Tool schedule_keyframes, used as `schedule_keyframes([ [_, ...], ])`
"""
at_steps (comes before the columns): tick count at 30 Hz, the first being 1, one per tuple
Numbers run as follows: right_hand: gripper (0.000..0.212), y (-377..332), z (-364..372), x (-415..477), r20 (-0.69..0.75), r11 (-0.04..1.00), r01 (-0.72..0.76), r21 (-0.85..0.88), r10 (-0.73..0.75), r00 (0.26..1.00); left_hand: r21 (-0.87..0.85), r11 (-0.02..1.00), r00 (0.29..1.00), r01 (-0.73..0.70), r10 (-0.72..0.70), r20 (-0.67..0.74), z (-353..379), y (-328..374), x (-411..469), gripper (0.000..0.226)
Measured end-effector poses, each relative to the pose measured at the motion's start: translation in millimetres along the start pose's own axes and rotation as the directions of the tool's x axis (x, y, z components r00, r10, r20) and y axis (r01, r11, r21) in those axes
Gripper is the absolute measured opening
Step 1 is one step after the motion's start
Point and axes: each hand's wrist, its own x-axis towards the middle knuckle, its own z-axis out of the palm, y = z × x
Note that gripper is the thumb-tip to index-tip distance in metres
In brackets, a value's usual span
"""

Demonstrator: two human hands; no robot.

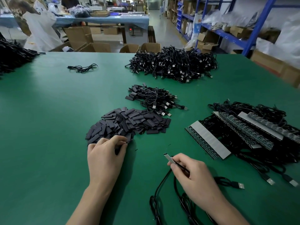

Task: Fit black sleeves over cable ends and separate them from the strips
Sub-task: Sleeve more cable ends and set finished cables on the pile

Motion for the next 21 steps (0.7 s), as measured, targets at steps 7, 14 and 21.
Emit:
schedule_keyframes([
  [7, 0.02, -3, -2, 0, -0.058, 0.999, 0.029, 0.045, -0.027, 0.998, -0.394, 0.919, 0.996, 0.023, 0.015, 0.092, -1, 4, 0, 0.022],
  [14, 0.032, -9, -5, -1, -0.095, 0.991, 0.008, 0.132, 0.004, 0.995, -0.676, 0.736, 0.88, 0.025, 0.305, 0.364, -3, 28, -17, 0.013],
  [21, 0.042, -6, 2, 0, -0.071, 0.98, -0.022, 0.197, 0.037, 0.997, -0.618, 0.755, 0.861, -0.219, 0.447, 0.241, -1, 39, -23, 0.02],
])
